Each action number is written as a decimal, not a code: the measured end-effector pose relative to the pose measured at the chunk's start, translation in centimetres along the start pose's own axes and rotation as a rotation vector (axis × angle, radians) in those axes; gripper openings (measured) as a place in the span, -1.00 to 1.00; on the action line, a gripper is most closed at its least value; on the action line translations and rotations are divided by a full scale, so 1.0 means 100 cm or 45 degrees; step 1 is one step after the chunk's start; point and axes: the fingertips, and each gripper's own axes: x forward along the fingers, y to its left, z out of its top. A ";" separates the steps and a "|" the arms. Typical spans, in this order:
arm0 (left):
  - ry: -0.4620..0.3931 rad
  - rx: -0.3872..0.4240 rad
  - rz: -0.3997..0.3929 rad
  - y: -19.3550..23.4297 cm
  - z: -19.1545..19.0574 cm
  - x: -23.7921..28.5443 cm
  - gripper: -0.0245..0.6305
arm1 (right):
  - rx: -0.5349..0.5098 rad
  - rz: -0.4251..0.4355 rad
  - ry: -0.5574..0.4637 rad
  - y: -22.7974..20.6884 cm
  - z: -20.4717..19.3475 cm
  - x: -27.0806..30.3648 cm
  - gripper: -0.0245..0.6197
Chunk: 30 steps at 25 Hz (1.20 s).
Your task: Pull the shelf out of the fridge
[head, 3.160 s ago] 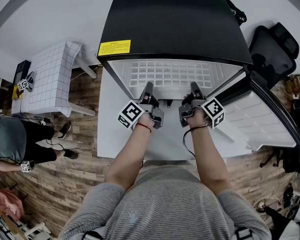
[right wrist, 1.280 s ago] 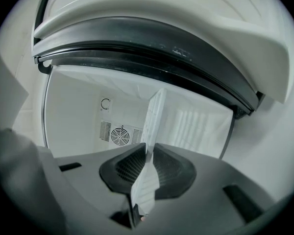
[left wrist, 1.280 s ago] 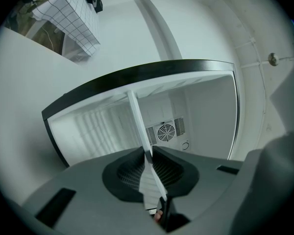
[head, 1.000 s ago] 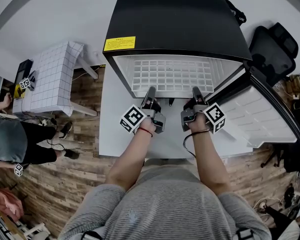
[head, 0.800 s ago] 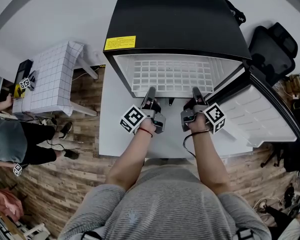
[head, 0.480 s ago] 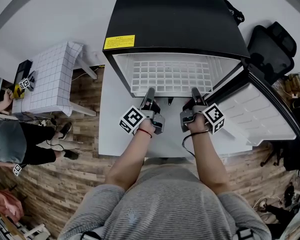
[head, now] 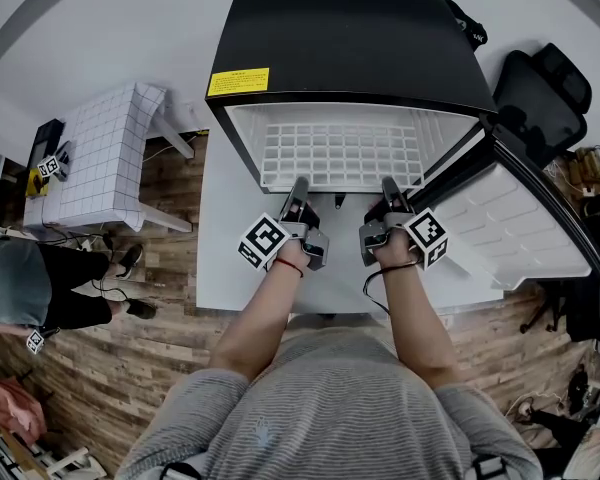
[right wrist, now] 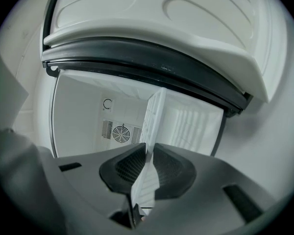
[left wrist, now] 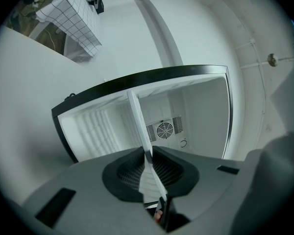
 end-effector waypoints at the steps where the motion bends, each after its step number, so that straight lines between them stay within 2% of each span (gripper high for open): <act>1: -0.001 0.000 0.001 0.000 0.000 -0.001 -0.75 | 0.000 0.000 0.000 0.000 0.000 -0.001 -0.75; 30: 0.002 -0.002 0.004 -0.003 -0.007 -0.017 -0.75 | 0.010 0.004 0.017 -0.001 -0.005 -0.018 -0.75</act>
